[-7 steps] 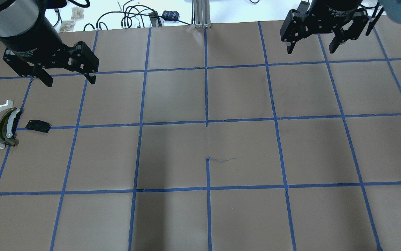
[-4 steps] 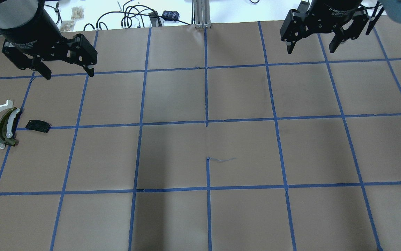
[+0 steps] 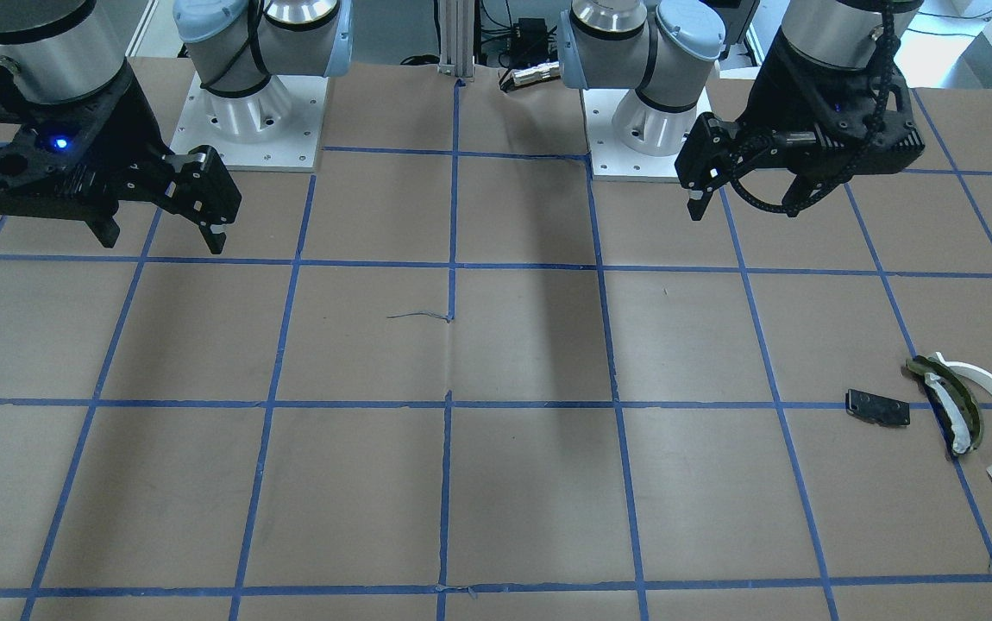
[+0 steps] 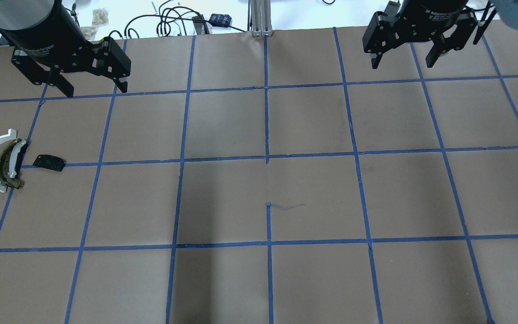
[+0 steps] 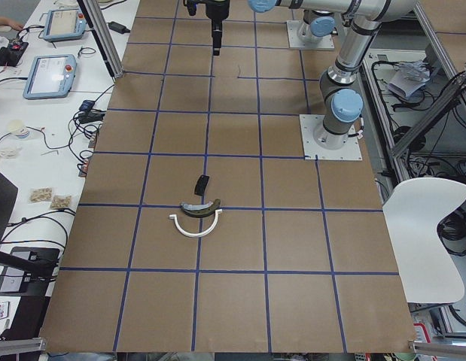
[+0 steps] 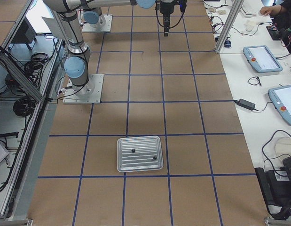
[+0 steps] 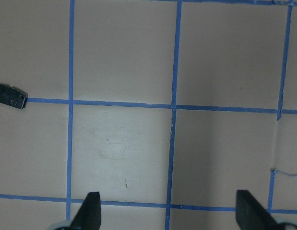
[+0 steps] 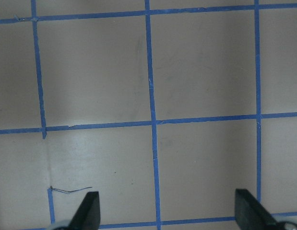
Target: Place bearing gear from tray to pile
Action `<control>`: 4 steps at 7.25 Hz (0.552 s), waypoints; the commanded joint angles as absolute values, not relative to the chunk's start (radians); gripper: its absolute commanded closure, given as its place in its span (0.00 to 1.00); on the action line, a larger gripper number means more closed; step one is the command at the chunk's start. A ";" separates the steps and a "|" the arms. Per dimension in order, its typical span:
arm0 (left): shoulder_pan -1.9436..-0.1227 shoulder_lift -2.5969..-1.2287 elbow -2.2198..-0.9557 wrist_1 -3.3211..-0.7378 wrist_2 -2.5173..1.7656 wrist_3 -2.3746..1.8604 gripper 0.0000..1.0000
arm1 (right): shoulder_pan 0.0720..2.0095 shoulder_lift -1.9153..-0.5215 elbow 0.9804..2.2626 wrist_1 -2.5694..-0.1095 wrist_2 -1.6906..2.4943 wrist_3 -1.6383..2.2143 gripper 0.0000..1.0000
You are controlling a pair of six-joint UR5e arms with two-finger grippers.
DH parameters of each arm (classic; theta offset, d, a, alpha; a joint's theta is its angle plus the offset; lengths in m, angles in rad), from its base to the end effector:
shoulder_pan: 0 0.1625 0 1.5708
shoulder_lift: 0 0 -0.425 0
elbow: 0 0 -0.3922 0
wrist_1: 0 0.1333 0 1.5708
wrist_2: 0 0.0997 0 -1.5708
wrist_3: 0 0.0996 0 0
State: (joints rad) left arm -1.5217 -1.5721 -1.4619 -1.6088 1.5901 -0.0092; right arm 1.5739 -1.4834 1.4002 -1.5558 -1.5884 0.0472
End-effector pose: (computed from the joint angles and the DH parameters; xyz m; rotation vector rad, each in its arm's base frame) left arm -0.1068 -0.5027 0.5372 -0.0920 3.1177 -0.1079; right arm 0.1332 -0.5338 0.5259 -0.0698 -3.1231 0.1072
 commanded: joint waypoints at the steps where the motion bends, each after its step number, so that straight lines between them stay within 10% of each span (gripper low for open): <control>1: -1.523 -1.603 -1.419 -1.617 1.592 -0.009 0.00 | 1.574 -1.483 1.396 -1.557 -1.594 0.046 0.00; 4: -1.531 -1.605 -1.425 -1.617 1.592 -0.009 0.00 | 1.574 -1.483 1.397 -1.554 -1.594 0.046 0.00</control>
